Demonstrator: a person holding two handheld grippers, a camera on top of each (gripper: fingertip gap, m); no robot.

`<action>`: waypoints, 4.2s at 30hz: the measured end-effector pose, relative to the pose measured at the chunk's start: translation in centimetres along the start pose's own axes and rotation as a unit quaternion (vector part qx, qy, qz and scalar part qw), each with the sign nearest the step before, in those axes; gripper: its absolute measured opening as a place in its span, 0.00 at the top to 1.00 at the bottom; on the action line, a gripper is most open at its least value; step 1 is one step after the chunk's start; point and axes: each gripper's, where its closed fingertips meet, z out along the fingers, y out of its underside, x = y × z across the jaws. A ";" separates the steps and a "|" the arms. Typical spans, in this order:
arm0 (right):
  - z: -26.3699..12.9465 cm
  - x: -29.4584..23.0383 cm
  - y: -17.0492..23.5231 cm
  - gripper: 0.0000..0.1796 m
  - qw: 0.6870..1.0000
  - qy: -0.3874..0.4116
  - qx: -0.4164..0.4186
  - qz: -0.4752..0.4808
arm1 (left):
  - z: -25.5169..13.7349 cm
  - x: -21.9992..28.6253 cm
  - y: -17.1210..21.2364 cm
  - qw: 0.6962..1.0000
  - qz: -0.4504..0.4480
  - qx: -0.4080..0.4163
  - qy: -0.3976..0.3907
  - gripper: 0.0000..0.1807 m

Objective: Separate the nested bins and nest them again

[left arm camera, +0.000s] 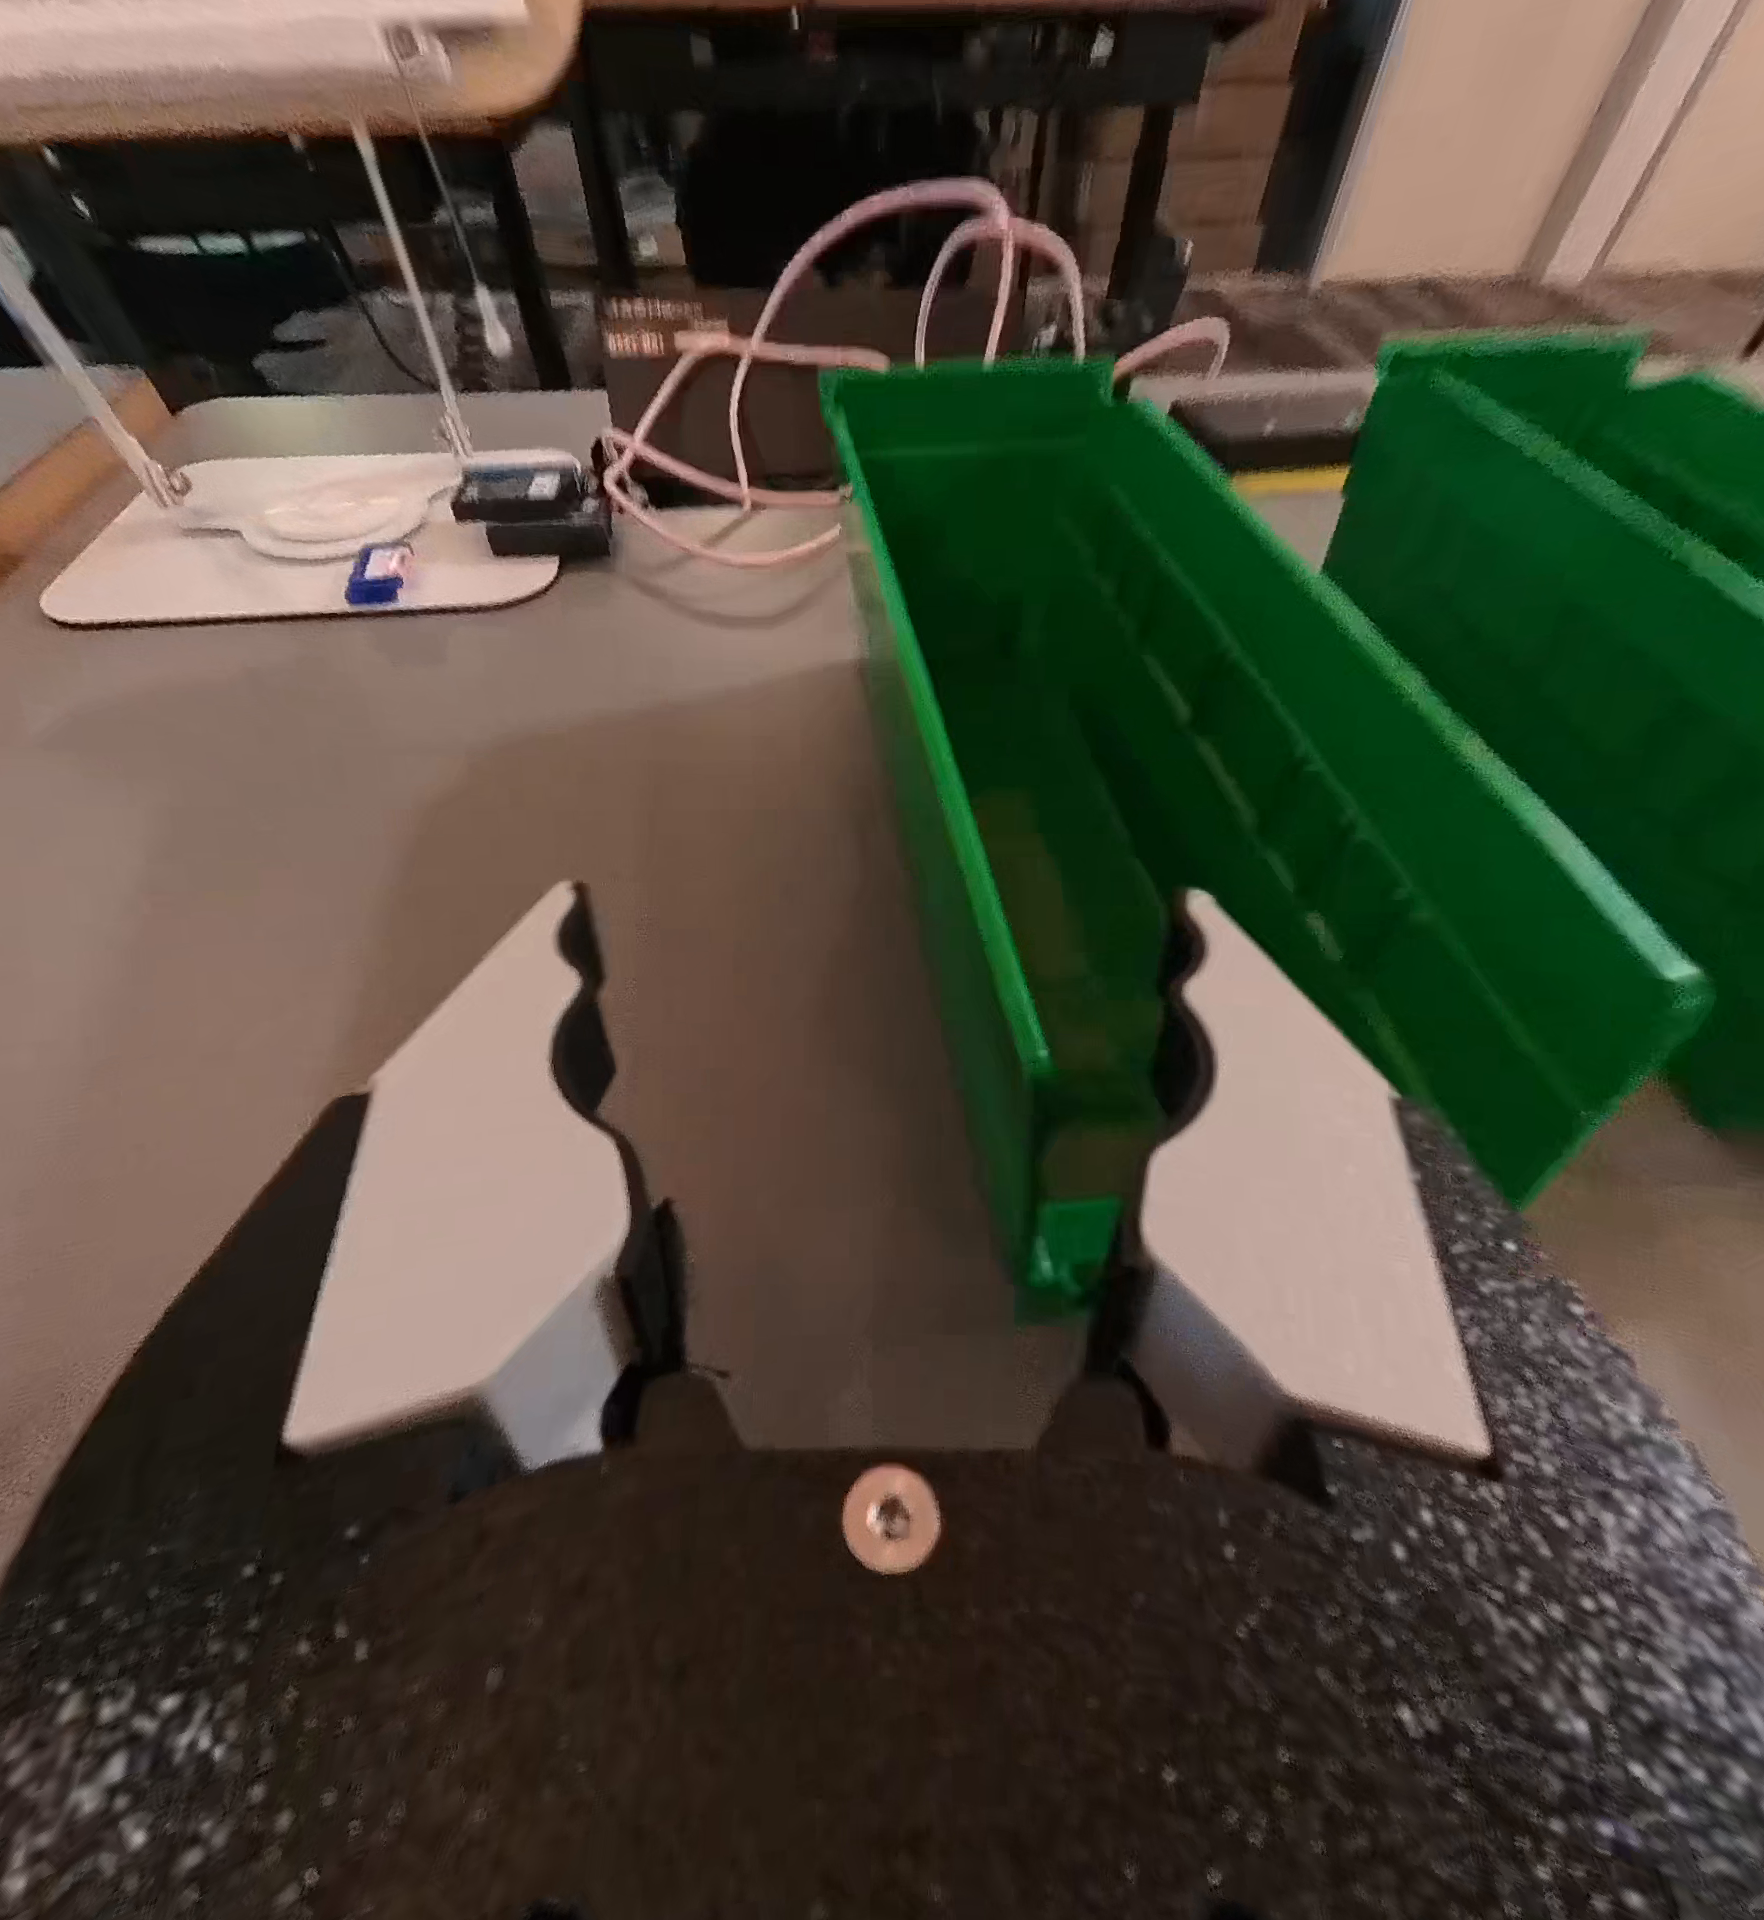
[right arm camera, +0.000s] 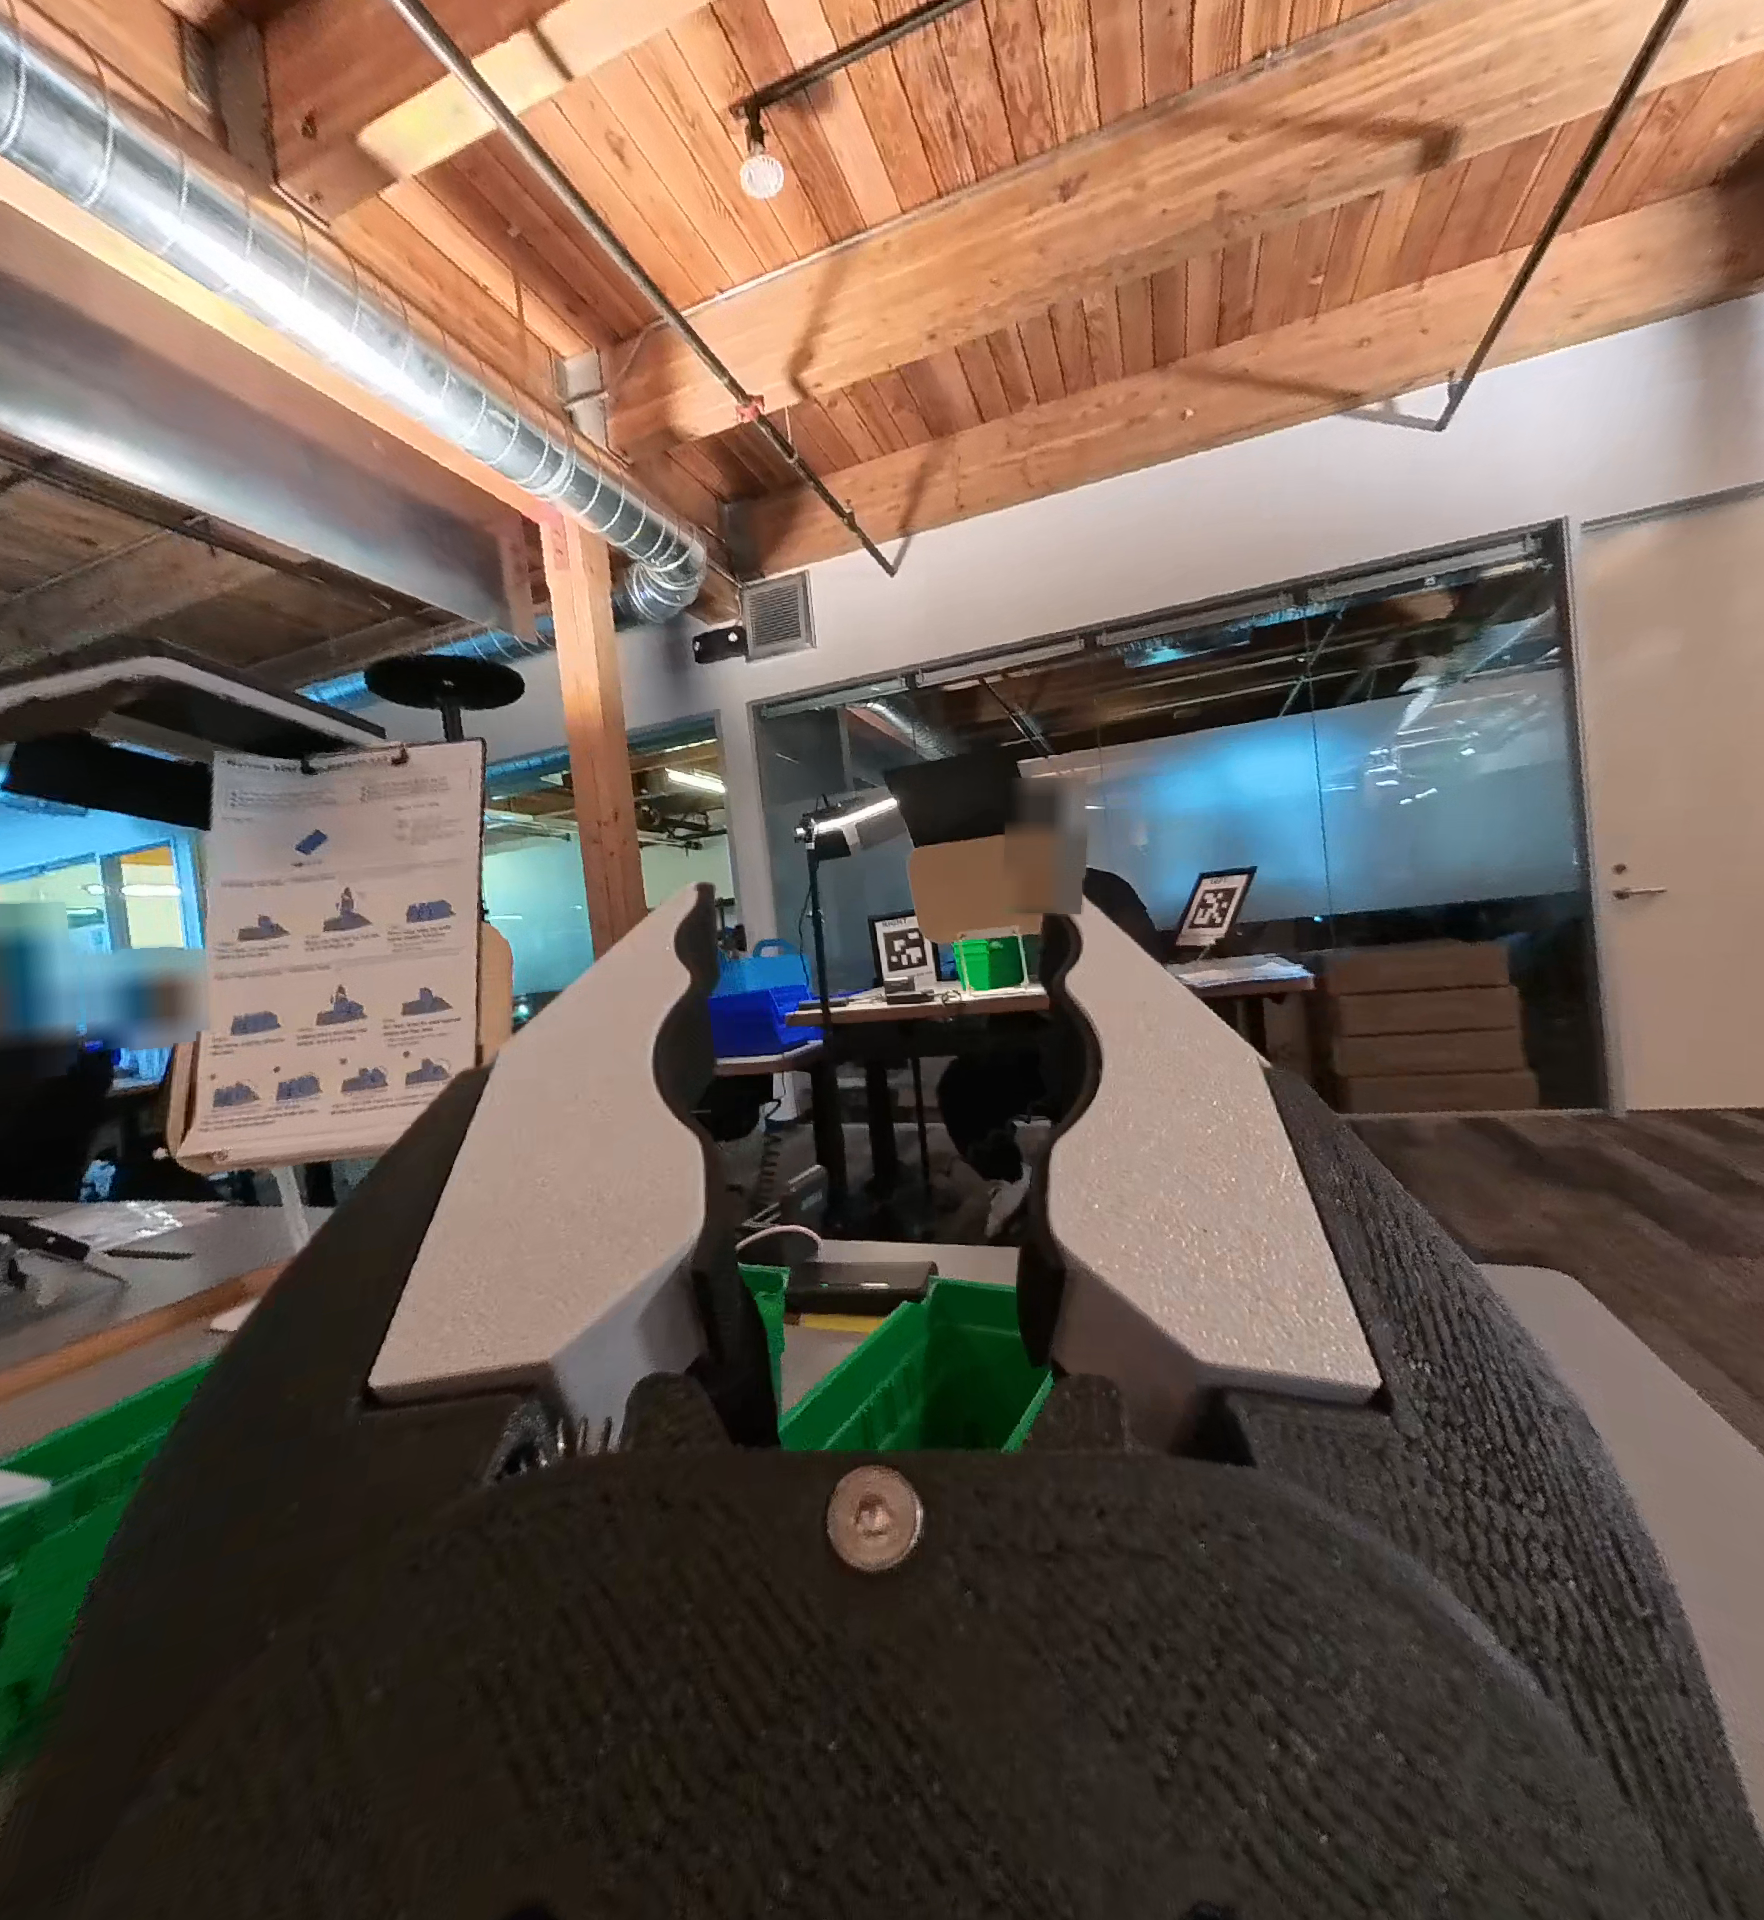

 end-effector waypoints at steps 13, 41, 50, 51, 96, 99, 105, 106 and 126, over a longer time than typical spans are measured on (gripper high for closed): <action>-0.5 -1.3 -1.0 0.66 0.999 -0.030 0.002 0.031 | 3.8 22.2 -7.3 0.959 0.040 -0.194 0.205 0.12; 0.8 -2.5 1.0 0.65 0.996 -0.066 -0.029 0.059 | 12.6 25.2 -3.4 0.867 0.110 -0.462 0.148 0.40; 0.1 -0.6 0.2 0.65 0.995 -0.051 -0.013 0.084 | 8.4 18.0 -13.3 0.897 0.082 -0.421 0.110 0.39; 0.0 -0.5 0.1 0.65 0.995 -0.052 -0.011 0.088 | 8.0 16.5 -13.7 0.898 0.079 -0.422 0.093 0.39; 1.3 -0.5 5.2 0.65 0.982 -0.071 -0.125 0.120 | 8.2 5.6 -4.0 0.884 0.023 -0.463 0.056 0.36; 1.4 -0.5 5.4 0.65 0.982 -0.071 -0.129 0.121 | 8.3 5.7 -3.9 0.885 0.021 -0.462 0.056 0.36; 1.4 -0.4 5.6 0.65 0.981 -0.071 -0.134 0.124 | 8.7 5.7 -4.0 0.895 0.019 -0.442 0.059 0.36; 1.4 -0.4 5.6 0.65 0.980 -0.071 -0.134 0.125 | 8.8 5.7 -4.0 0.898 0.019 -0.436 0.059 0.36; 1.2 0.6 6.2 0.64 0.978 -0.059 -0.149 0.133 | 9.3 6.1 -5.3 0.920 0.025 -0.392 0.017 0.12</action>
